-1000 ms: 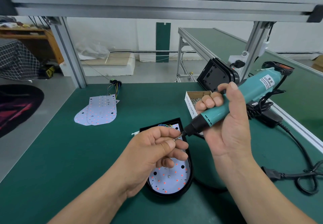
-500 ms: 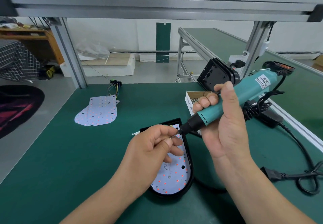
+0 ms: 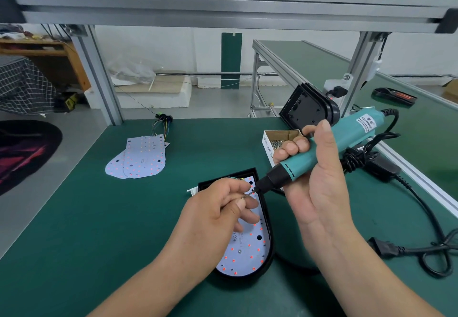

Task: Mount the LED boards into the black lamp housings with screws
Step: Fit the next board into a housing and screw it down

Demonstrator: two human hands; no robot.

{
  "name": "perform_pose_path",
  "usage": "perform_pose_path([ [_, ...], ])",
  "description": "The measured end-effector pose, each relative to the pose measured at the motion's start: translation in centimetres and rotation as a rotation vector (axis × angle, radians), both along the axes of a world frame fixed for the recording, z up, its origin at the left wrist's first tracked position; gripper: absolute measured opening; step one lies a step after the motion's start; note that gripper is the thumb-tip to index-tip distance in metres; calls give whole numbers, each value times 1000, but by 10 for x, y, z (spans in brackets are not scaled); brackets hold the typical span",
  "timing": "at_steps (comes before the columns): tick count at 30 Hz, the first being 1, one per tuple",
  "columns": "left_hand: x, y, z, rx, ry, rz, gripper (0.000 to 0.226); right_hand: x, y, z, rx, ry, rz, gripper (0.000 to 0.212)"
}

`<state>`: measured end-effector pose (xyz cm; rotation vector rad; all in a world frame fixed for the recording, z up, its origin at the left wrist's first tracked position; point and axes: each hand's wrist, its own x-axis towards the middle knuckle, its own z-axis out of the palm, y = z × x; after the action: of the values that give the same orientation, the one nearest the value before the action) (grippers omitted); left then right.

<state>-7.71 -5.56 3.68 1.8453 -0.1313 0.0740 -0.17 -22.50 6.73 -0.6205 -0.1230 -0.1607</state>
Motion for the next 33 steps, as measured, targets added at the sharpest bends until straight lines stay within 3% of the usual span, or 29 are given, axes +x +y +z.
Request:
perform_pose_path([
  [14, 1, 1, -2, -38, 0, 6, 33, -1, 1, 1, -1, -23, -10, 20],
  [33, 0, -4, 2, -157, 42, 4, 38, 3, 2, -3, 70, 33, -20, 37],
])
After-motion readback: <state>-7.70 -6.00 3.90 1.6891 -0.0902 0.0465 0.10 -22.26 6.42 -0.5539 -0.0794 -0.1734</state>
